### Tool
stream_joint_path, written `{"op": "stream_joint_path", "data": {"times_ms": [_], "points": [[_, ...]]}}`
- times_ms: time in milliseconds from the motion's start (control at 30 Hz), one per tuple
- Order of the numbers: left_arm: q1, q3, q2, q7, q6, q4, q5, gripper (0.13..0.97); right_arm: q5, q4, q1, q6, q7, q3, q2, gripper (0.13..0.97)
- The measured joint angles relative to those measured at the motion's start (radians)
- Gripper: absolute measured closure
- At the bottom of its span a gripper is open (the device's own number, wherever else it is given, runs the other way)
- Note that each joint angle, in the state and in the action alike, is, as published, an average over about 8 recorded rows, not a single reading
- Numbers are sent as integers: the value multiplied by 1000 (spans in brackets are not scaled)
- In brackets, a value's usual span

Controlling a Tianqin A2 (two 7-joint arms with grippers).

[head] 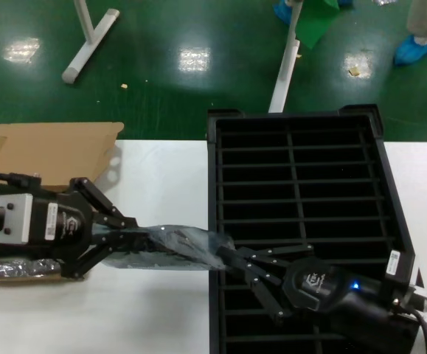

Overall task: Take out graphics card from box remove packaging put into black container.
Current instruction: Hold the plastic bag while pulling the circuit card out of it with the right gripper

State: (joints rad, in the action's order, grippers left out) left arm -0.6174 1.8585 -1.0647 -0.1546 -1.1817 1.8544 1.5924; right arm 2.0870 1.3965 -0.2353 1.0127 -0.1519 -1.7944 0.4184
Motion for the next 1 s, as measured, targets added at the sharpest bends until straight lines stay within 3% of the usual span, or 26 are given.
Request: {"op": "stream_joint_path", "data": {"times_ms": [500,1000], "points": [[-28,21,67,13,52,-28,-41,955,-1,24,27,-23,22,-6,-5,947],[11,-13,11,37,25,-2,35,955,-5,-2,16,-14,19,-13,-5,947]]}}
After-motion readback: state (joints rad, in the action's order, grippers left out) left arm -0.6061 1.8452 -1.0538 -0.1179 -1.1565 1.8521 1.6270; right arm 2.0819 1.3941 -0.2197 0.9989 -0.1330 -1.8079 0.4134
